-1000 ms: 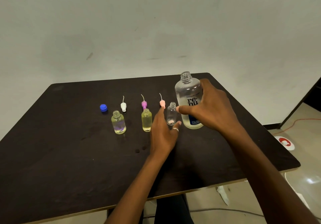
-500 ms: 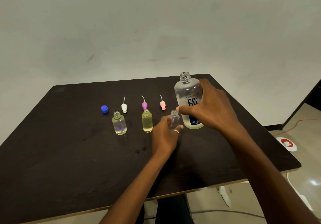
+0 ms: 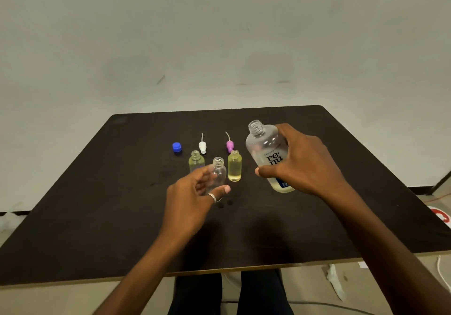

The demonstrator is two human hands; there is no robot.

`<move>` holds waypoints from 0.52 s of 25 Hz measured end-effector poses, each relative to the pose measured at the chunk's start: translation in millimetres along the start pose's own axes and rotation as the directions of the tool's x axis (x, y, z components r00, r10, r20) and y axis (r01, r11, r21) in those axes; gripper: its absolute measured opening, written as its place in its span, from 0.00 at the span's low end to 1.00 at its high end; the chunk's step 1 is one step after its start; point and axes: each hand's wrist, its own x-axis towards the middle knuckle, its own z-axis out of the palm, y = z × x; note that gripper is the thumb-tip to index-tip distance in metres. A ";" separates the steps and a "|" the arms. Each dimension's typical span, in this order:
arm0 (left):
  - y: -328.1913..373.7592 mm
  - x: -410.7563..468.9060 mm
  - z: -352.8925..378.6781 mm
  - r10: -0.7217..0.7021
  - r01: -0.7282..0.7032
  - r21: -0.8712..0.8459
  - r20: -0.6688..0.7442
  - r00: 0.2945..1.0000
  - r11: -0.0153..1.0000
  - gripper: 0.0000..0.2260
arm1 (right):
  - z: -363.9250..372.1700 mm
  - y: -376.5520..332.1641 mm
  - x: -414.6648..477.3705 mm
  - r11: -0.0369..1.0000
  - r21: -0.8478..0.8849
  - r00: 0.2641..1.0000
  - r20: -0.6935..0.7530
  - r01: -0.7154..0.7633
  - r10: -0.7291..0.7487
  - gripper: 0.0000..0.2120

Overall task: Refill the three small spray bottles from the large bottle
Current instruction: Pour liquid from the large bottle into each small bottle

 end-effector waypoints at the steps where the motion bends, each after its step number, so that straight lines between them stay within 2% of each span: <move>1: -0.3 -1.4 -6.4 -0.007 0.007 0.001 -0.008 1.000 1.000 0.26 | 2.3 -3.3 -1.7 1.000 -0.013 1.000 0.011 0.014 -0.013 0.36; 13: -1.6 -1.2 -19.6 0.020 -0.020 0.014 -0.012 1.000 1.000 0.28 | 26.7 -20.7 -12.4 0.970 -0.206 0.991 0.061 0.130 -0.120 0.35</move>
